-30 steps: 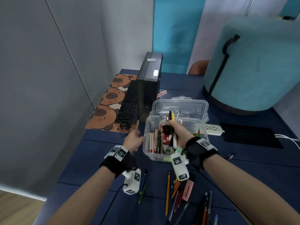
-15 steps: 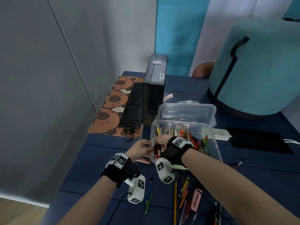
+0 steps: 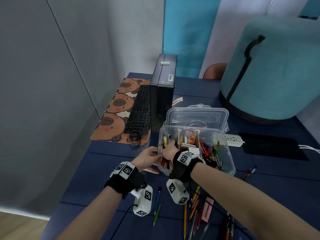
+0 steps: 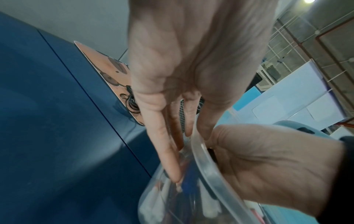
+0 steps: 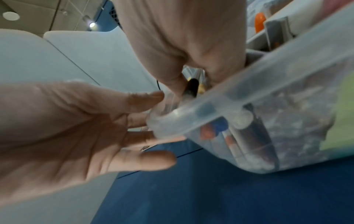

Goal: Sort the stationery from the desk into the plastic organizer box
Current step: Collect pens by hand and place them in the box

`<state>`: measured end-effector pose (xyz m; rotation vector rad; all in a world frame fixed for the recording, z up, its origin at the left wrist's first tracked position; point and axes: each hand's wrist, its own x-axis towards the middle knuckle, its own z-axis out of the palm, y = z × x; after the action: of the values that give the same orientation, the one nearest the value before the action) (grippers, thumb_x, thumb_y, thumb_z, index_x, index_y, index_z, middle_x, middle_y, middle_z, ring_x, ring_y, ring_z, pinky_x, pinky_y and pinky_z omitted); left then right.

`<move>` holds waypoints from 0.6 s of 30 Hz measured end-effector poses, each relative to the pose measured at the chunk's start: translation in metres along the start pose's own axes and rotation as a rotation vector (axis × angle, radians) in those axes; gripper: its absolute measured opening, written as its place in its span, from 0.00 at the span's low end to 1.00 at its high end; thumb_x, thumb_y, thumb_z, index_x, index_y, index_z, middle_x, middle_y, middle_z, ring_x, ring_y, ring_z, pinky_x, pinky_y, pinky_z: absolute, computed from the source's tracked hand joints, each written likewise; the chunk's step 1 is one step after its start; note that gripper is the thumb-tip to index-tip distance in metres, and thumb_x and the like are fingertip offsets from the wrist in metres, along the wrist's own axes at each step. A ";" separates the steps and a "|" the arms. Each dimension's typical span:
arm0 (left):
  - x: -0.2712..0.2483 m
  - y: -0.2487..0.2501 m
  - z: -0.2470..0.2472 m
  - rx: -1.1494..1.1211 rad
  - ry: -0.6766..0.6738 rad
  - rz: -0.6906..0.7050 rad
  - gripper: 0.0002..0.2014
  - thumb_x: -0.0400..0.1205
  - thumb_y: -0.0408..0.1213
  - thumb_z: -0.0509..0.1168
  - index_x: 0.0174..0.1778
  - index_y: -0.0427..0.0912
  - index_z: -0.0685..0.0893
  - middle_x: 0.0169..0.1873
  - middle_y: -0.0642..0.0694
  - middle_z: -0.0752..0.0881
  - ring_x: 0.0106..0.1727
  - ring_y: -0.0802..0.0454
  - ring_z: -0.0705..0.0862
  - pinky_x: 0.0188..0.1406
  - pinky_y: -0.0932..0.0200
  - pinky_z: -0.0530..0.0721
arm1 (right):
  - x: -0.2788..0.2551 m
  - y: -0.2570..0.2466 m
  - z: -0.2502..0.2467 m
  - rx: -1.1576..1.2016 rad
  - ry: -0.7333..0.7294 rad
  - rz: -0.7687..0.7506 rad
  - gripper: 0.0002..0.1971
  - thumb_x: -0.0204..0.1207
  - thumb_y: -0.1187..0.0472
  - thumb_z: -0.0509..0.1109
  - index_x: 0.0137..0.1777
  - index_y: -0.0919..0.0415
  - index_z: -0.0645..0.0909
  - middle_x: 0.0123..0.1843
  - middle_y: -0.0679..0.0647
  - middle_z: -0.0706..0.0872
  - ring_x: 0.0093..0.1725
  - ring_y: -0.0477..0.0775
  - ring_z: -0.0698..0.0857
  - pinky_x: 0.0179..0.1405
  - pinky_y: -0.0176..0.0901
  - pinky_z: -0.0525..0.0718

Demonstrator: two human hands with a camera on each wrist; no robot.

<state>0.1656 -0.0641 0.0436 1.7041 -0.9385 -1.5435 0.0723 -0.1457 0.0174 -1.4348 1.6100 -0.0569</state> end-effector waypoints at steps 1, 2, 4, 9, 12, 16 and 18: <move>0.000 0.000 0.000 -0.001 0.000 -0.002 0.14 0.86 0.35 0.60 0.67 0.40 0.73 0.50 0.44 0.84 0.48 0.48 0.87 0.42 0.48 0.90 | -0.003 -0.001 -0.001 -0.046 0.020 -0.014 0.41 0.81 0.61 0.65 0.84 0.61 0.42 0.78 0.69 0.66 0.75 0.67 0.72 0.74 0.57 0.71; -0.001 0.000 0.000 -0.001 0.000 -0.006 0.14 0.86 0.35 0.60 0.68 0.40 0.73 0.52 0.42 0.84 0.50 0.46 0.87 0.42 0.47 0.90 | -0.007 -0.001 -0.002 -0.048 0.029 -0.047 0.43 0.81 0.61 0.65 0.85 0.59 0.38 0.81 0.69 0.62 0.77 0.67 0.69 0.76 0.56 0.69; -0.001 -0.001 0.000 -0.003 0.004 -0.016 0.14 0.86 0.35 0.61 0.68 0.41 0.73 0.55 0.40 0.83 0.54 0.43 0.86 0.43 0.45 0.90 | -0.010 0.001 -0.002 -0.072 0.022 -0.057 0.43 0.81 0.61 0.65 0.85 0.58 0.35 0.83 0.68 0.57 0.79 0.67 0.66 0.78 0.56 0.66; 0.000 -0.002 0.001 0.011 0.013 -0.021 0.13 0.86 0.34 0.60 0.67 0.43 0.74 0.53 0.42 0.83 0.56 0.42 0.86 0.46 0.41 0.89 | -0.016 0.005 -0.001 -0.269 -0.149 -0.067 0.31 0.78 0.58 0.68 0.79 0.67 0.63 0.73 0.65 0.75 0.71 0.65 0.77 0.67 0.50 0.78; -0.001 -0.002 0.002 0.010 0.013 -0.011 0.11 0.87 0.33 0.59 0.64 0.42 0.75 0.48 0.44 0.84 0.50 0.45 0.86 0.45 0.41 0.89 | -0.017 0.009 -0.001 -0.325 -0.115 -0.136 0.22 0.78 0.59 0.67 0.71 0.65 0.75 0.67 0.64 0.80 0.66 0.63 0.81 0.61 0.50 0.81; -0.001 -0.001 0.002 0.009 0.012 -0.011 0.11 0.86 0.34 0.60 0.64 0.42 0.74 0.47 0.44 0.84 0.46 0.49 0.86 0.44 0.43 0.89 | -0.018 0.005 -0.002 -0.224 -0.161 -0.105 0.25 0.79 0.62 0.66 0.75 0.64 0.69 0.66 0.64 0.81 0.63 0.64 0.83 0.59 0.54 0.85; -0.002 -0.001 0.002 0.015 0.013 -0.016 0.12 0.86 0.34 0.60 0.66 0.41 0.73 0.48 0.43 0.83 0.46 0.49 0.86 0.43 0.43 0.90 | -0.019 0.003 -0.003 -0.098 -0.147 -0.092 0.30 0.81 0.61 0.64 0.81 0.63 0.59 0.67 0.65 0.81 0.63 0.64 0.83 0.58 0.53 0.85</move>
<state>0.1638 -0.0620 0.0437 1.7343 -0.9342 -1.5378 0.0651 -0.1316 0.0286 -1.5514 1.4435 0.0736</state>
